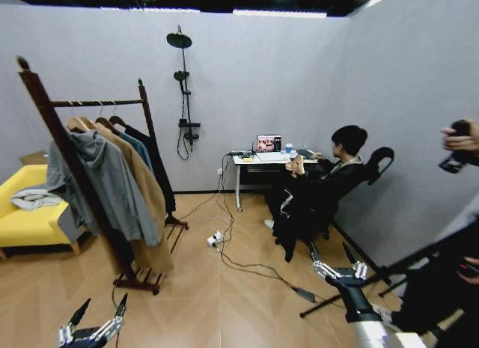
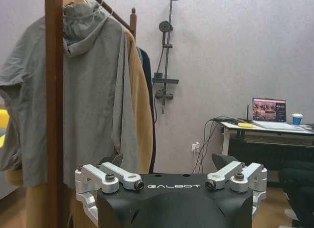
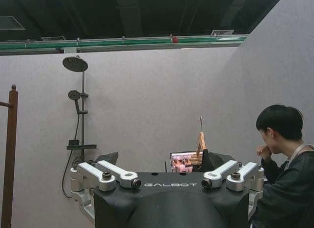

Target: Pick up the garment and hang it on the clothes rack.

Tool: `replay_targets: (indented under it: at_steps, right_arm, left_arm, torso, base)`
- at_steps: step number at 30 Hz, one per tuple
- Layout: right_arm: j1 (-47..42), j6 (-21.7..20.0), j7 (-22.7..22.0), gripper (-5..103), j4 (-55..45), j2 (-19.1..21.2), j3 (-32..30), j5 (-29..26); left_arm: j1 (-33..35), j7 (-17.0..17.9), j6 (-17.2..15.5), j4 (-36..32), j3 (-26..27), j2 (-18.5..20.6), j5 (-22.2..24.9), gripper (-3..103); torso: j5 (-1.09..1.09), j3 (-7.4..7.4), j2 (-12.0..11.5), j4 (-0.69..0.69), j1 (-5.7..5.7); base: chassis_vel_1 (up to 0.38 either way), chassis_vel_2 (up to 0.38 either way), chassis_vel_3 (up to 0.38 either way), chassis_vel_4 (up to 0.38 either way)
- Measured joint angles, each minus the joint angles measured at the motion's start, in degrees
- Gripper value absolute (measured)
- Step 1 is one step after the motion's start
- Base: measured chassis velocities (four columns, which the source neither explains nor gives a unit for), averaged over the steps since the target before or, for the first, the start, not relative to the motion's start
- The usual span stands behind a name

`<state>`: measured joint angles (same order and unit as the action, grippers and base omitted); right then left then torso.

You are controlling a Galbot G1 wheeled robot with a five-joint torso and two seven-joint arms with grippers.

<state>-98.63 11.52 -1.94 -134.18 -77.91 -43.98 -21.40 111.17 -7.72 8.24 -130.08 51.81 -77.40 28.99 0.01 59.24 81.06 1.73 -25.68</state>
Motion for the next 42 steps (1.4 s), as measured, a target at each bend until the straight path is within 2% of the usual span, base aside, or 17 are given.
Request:
replay_targets:
  at_steps: [18,19,20,21,23,31,34,37,38,42]
  right_arm:
    - [0.4,-0.3,-0.4,100,0.8,0.3,0.0,-0.2]
    - [0.6,-0.3,-1.2,100,0.8,0.2,0.0,0.1]
    - [1.1,-1.7,-5.5,100,0.6,-0.2,-0.2,2.4]
    - [1.1,-1.7,-5.5,100,0.6,-0.2,-0.2,2.4]
    - [1.8,-3.1,-9.2,100,-0.2,-0.3,-1.2,4.9]
    - [3.2,-3.1,-14.5,100,-7.0,-1.0,-4.9,9.1]
    - [4.0,-4.5,-14.6,100,-8.9,-1.6,-7.7,7.3]
    - [11.6,-10.2,-13.5,100,-5.6,0.7,-17.2,-3.7]
    - [11.6,-10.2,-13.5,100,-5.6,0.7,-17.2,-3.7]
    - [16.0,-16.2,-11.8,100,0.8,5.9,-23.1,-13.8]
  left_arm:
    - [0.0,0.0,0.0,0.0,0.0,0.0,0.0,100]
    - [0.0,0.0,0.0,0.0,0.0,0.0,0.0,100]
    - [0.0,0.0,0.0,0.0,0.0,0.0,0.0,100]
    - [0.0,0.0,0.0,0.0,0.0,0.0,0.0,100]
    - [0.0,0.0,0.0,0.0,0.0,0.0,0.0,100]
    - [0.0,0.0,0.0,0.0,0.0,0.0,0.0,100]
    - [0.0,0.0,0.0,0.0,0.0,0.0,0.0,100]
    - [0.0,0.0,0.0,0.0,0.0,0.0,0.0,100]
    - [0.0,0.0,0.0,0.0,0.0,0.0,0.0,100]
    - [0.0,0.0,0.0,0.0,0.0,0.0,0.0,100]
  torso:
    - [-0.02,-0.01,0.0,0.01,0.02]
    - [0.02,0.00,0.0,0.01,0.00]
    - [-0.01,-0.01,0.0,0.02,0.01]
    - [-0.01,-0.01,0.0,0.02,0.01]
    - [0.00,0.00,0.0,0.01,-0.02]
    - [-0.04,0.00,0.0,0.00,-0.01]
    - [-0.03,-0.03,0.0,0.03,0.07]
    - [-0.02,-0.03,0.0,0.01,0.09]
    - [-0.02,-0.03,0.0,0.01,0.09]
    - [0.00,-0.01,0.0,0.01,0.04]
  base:
    - [-0.332,0.333,0.334,-0.335]
    - [-0.304,0.345,0.326,-0.306]
    - [-0.340,0.329,0.352,-0.310]
    - [-0.340,0.329,0.352,-0.310]
    - [-0.301,0.276,0.294,-0.286]
    - [-0.113,0.112,0.093,-0.105]
    - [0.049,-0.052,-0.023,0.033]
    - [0.060,-0.059,-0.073,0.060]
    - [0.052,-0.034,-0.088,0.064]
    - [0.000,0.000,0.000,0.000]
